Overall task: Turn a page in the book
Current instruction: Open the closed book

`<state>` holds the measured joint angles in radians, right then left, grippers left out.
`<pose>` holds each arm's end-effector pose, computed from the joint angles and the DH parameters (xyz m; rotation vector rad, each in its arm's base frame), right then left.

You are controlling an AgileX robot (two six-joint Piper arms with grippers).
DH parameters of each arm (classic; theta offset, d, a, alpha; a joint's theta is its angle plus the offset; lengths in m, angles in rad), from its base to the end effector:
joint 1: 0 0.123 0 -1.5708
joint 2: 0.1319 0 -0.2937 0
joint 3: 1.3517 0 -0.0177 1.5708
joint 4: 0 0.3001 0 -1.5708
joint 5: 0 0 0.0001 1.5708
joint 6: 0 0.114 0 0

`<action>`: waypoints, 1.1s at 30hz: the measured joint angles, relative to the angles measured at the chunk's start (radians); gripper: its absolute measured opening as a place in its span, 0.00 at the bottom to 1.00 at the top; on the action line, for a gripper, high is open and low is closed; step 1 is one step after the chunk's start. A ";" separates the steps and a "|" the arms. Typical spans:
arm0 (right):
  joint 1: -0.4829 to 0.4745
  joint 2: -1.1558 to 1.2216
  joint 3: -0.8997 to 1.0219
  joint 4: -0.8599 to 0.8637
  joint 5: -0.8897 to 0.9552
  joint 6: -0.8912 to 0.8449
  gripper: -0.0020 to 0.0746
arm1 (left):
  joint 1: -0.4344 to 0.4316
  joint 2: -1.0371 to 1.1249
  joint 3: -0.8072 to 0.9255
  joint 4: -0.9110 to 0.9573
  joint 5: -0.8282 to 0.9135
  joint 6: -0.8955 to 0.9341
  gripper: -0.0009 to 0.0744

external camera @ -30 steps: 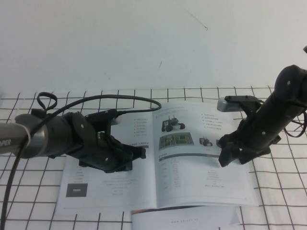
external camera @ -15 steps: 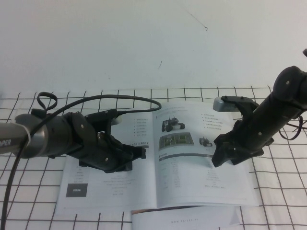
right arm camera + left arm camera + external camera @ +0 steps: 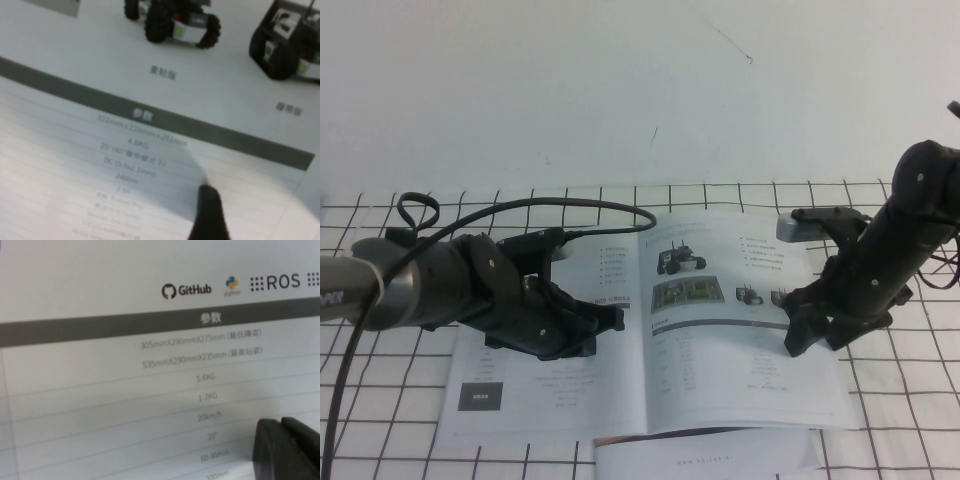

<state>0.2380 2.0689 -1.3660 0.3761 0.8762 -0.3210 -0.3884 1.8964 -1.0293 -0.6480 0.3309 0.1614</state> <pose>0.4207 0.1352 0.0928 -0.4928 2.9784 0.4475 0.3722 -0.1765 0.0912 -0.0250 2.6943 -0.5401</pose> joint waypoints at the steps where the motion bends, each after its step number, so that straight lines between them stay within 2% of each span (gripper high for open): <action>1: 0.000 0.002 -0.001 0.011 -0.002 -0.007 0.65 | 0.000 0.000 0.000 0.000 0.000 0.000 0.01; 25: -0.008 0.021 -0.002 0.462 0.018 -0.270 0.65 | 0.000 0.002 0.000 -0.003 -0.008 0.002 0.01; 33: -0.008 -0.006 -0.002 0.467 0.026 -0.291 0.65 | 0.000 0.002 0.000 -0.003 -0.008 0.010 0.01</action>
<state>0.2297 2.0629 -1.3684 0.8431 0.9026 -0.6118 -0.3884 1.8981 -1.0293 -0.6509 0.3231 0.1715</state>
